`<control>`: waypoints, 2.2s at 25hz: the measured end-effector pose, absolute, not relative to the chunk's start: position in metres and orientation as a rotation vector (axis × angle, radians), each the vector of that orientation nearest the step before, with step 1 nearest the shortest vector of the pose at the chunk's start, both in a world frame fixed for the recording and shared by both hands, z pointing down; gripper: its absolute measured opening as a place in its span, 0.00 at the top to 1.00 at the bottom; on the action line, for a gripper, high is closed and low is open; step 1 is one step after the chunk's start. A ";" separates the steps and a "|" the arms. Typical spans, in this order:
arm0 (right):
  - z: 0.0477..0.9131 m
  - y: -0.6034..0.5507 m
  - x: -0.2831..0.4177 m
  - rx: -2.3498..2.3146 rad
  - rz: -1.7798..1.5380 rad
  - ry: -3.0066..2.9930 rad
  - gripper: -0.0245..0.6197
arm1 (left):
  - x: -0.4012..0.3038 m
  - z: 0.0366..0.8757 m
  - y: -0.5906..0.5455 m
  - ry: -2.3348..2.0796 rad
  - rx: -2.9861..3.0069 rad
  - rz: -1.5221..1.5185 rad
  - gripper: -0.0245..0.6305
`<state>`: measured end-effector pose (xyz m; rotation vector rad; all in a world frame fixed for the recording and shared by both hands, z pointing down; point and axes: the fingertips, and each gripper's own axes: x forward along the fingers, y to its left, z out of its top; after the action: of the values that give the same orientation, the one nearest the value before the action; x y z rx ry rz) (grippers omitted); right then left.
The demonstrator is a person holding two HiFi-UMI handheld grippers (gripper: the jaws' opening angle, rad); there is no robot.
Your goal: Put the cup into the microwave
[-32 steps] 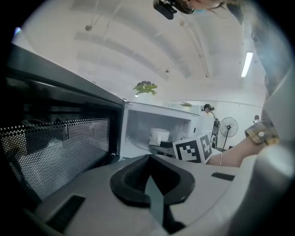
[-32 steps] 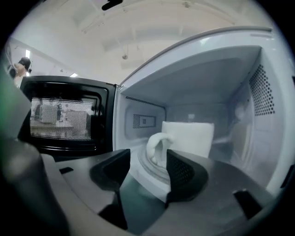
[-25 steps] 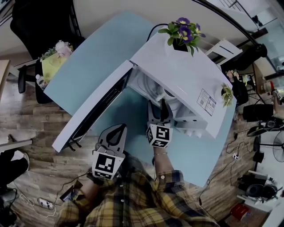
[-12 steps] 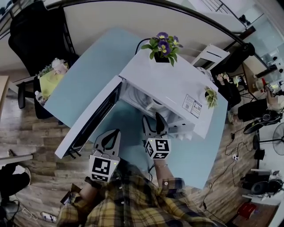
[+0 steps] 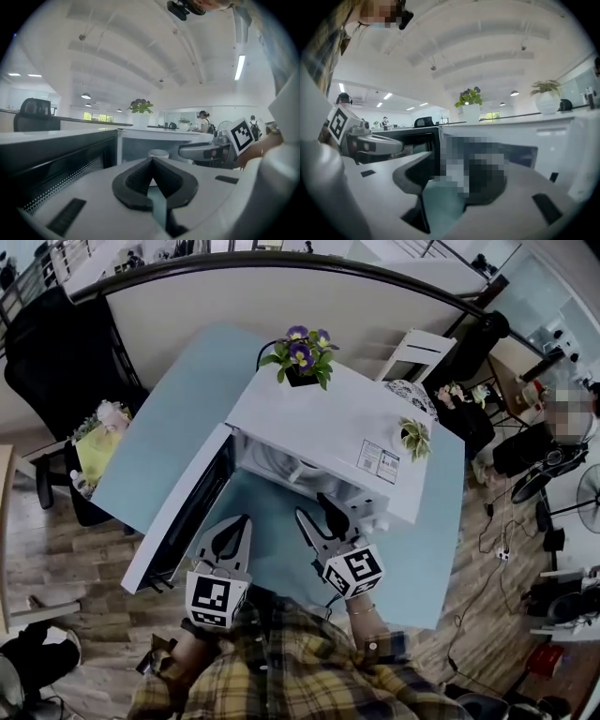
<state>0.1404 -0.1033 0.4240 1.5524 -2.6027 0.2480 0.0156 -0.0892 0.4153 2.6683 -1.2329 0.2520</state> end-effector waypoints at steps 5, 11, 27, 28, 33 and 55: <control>0.382 -0.086 0.155 1.571 0.213 -2.650 0.68 | 0.030 0.391 -0.092 -1.155 2.735 0.216 0.97; 0.350 -0.070 0.172 1.620 0.228 -2.667 0.73 | 0.041 0.367 -0.088 -1.060 2.797 0.177 0.97; 0.335 -0.041 0.171 1.629 0.196 -2.679 0.96 | 0.033 0.356 -0.072 -0.972 2.784 0.142 0.97; 0.335 -0.040 0.172 1.633 0.184 -2.669 0.96 | 0.032 0.357 -0.070 -0.971 2.782 0.145 0.97; 0.339 -0.038 0.179 1.657 0.183 -2.635 0.96 | 0.029 0.363 -0.065 -0.973 2.772 0.172 0.97; 0.345 -0.039 0.171 1.657 0.224 -2.678 0.96 | 0.018 0.367 -0.066 -1.031 2.746 0.193 0.97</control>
<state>0.1705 -0.0387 0.3455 1.6570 -2.6784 0.2237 0.0179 -0.0655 0.3671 2.7464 -1.0314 0.1930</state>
